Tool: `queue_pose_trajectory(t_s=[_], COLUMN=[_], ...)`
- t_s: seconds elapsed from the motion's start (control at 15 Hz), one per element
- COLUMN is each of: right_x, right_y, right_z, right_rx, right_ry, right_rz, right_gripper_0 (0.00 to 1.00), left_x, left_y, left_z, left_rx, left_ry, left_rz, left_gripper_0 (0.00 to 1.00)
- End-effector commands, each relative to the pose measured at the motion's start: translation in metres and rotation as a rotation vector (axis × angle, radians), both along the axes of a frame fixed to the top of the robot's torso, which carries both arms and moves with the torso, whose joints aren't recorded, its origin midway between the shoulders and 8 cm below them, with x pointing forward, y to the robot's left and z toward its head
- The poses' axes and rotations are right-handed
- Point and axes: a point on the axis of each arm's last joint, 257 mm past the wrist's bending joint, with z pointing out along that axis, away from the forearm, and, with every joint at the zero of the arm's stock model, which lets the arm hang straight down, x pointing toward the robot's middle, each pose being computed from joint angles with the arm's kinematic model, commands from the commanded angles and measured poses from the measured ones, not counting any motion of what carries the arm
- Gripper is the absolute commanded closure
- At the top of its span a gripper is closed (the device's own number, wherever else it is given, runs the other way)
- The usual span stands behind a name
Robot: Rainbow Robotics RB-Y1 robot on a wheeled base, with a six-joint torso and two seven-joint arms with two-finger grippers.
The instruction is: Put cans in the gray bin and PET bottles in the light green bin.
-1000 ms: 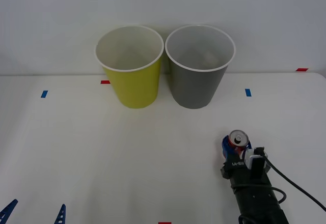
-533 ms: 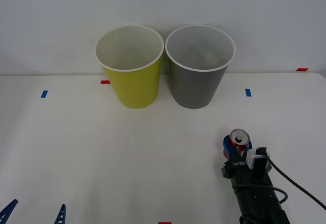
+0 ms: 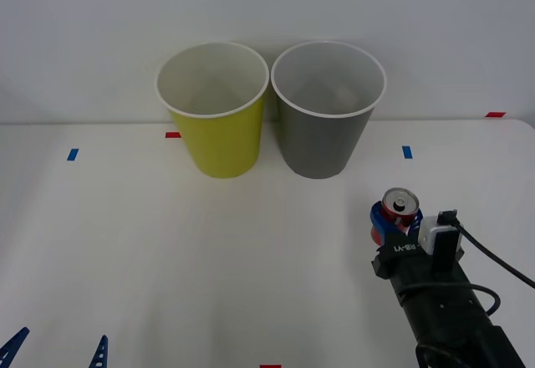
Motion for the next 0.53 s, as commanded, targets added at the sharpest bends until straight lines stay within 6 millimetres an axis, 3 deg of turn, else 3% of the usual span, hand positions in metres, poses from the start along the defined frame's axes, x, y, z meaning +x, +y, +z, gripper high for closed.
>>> queue_pose_trajectory(t_s=[0.07,0.27,0.53], right_x=[0.009,0.018,0.002], right_y=[0.018,0.032,0.053], right_z=[0.030,0.057,0.109], right_rx=[0.044,0.065,0.133], right_ry=[-0.039,-0.029,0.025], right_rz=[0.048,0.085,0.149], right_gripper_0=[1.00,1.00,1.00], left_x=[0.000,0.000,0.000], left_y=[0.000,0.000,0.000], left_z=[0.000,0.000,0.000], left_rx=[0.000,0.000,0.000], left_ry=[0.000,0.000,0.000], left_rz=[0.000,0.000,0.000], left_gripper_0=[0.00,0.00,0.00])
